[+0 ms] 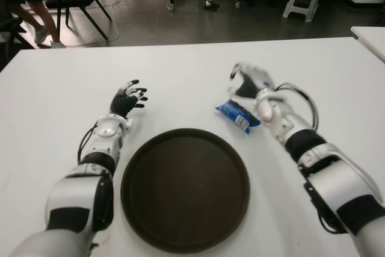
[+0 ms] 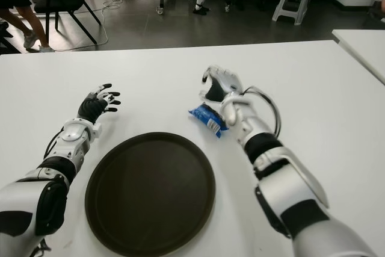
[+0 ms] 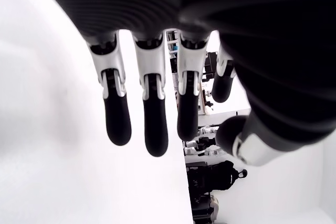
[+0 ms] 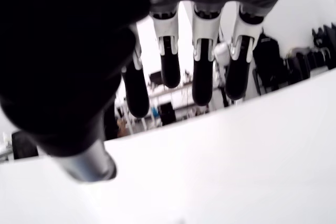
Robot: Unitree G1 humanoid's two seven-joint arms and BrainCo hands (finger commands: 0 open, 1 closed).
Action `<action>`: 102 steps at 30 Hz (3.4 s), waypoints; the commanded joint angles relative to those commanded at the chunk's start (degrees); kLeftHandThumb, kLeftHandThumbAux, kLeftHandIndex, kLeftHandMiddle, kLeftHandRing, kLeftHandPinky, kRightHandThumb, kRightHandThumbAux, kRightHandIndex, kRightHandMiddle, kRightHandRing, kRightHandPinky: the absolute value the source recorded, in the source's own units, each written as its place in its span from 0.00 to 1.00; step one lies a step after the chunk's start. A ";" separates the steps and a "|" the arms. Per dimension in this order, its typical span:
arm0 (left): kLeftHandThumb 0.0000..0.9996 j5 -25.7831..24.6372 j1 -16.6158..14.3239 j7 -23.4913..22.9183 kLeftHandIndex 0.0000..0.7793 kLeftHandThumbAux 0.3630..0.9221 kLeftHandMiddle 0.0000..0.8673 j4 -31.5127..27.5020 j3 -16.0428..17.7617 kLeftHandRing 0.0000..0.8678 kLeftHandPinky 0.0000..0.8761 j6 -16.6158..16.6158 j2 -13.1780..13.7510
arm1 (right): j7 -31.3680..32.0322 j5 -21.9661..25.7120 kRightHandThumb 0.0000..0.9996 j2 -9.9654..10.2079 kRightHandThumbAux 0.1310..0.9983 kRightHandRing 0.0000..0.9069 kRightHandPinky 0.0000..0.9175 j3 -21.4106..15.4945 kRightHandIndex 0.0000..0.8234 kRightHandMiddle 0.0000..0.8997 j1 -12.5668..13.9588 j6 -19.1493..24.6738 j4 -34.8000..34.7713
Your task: Pick up the Oreo
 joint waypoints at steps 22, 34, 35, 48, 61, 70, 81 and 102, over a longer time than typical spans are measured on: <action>0.48 0.80 -0.01 0.84 0.18 0.46 0.34 0.01 -0.74 0.40 0.43 -0.04 0.36 | 1.41 -0.33 0.00 -1.91 0.79 0.20 0.22 -2.93 0.20 0.17 6.93 5.16 -15.48; 0.47 1.82 -0.01 1.82 0.18 0.45 0.34 0.04 -1.49 0.40 0.42 -0.19 0.66 | 4.12 -0.52 0.00 -1.27 0.74 0.12 0.16 -3.04 0.11 0.09 7.55 9.85 -15.88; 0.47 1.83 -0.01 1.87 0.17 0.45 0.34 0.04 -1.54 0.39 0.42 -0.18 0.66 | 4.17 -0.55 0.00 -1.28 0.74 0.11 0.16 -3.00 0.10 0.08 7.57 10.02 -15.96; 0.45 1.33 -0.11 1.57 0.16 0.41 0.33 0.01 -1.59 0.39 0.44 0.15 0.61 | 4.22 -1.86 0.00 -1.42 0.71 0.06 0.11 -1.77 0.03 0.03 7.99 11.65 -16.14; 0.46 0.97 -0.13 1.16 0.17 0.44 0.32 -0.05 -1.23 0.39 0.43 0.15 0.56 | 7.17 -1.73 0.00 -1.07 0.68 0.04 0.09 -0.05 0.02 0.01 9.17 11.82 -13.40; 0.45 1.46 -0.12 1.91 0.17 0.44 0.33 -0.10 -1.65 0.39 0.43 0.20 0.52 | 6.21 -1.70 0.00 0.49 0.66 0.05 0.11 2.17 0.01 0.02 8.64 7.60 -4.92; 0.45 1.21 -0.18 2.43 0.16 0.44 0.32 -0.11 -1.77 0.38 0.43 0.18 0.35 | 6.77 -1.53 0.00 0.71 0.69 0.09 0.13 2.49 0.03 0.05 8.05 6.28 -2.97; 0.46 1.02 -0.05 1.68 0.18 0.42 0.33 -0.13 -1.78 0.39 0.44 -0.16 0.65 | 6.43 -1.83 0.00 1.55 0.71 0.01 0.09 2.89 0.02 0.00 7.77 5.87 -1.40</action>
